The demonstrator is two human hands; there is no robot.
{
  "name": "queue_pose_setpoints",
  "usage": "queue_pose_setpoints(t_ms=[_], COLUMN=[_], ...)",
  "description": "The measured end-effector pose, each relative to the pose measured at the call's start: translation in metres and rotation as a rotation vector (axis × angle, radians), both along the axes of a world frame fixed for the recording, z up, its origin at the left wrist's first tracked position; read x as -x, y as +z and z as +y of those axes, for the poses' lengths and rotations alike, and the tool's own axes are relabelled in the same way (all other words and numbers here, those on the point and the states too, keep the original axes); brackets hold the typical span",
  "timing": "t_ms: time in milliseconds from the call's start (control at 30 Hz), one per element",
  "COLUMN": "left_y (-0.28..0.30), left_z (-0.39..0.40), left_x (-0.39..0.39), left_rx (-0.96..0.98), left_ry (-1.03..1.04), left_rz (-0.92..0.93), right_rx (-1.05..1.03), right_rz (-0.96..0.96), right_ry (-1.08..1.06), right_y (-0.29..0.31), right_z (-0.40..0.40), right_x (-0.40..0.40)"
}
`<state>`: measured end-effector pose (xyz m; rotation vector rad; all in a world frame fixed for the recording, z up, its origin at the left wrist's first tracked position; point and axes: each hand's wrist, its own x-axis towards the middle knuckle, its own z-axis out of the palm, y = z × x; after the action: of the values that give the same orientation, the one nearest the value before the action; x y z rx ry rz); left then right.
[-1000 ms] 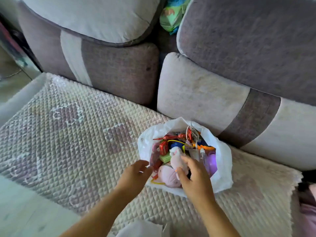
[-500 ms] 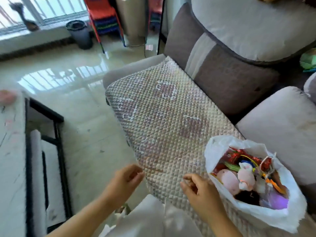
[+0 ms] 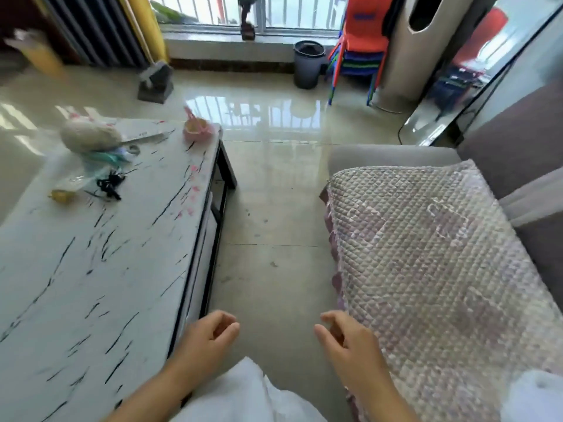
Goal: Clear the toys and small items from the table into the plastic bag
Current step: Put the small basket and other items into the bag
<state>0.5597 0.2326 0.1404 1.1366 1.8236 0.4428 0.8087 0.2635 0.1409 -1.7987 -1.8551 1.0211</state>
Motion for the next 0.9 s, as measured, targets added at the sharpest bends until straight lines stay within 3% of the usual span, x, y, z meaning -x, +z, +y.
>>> queue_pose_setpoints(t_ms=[467, 900], left_y=[-0.008, -0.006], left_z=[0.062, 0.206], left_x=[0.107, 0.154], left_rx=[-0.077, -0.06], left_ry=[0.408, 0.71], left_rz=[-0.075, -0.007], right_rx=[0.027, -0.03], right_rz=[0.023, 0.057], right_ry=[0.272, 0.6], right_y=[-0.006, -0.007], right_z=[0.131, 0.344], right_x=[0.144, 0.234])
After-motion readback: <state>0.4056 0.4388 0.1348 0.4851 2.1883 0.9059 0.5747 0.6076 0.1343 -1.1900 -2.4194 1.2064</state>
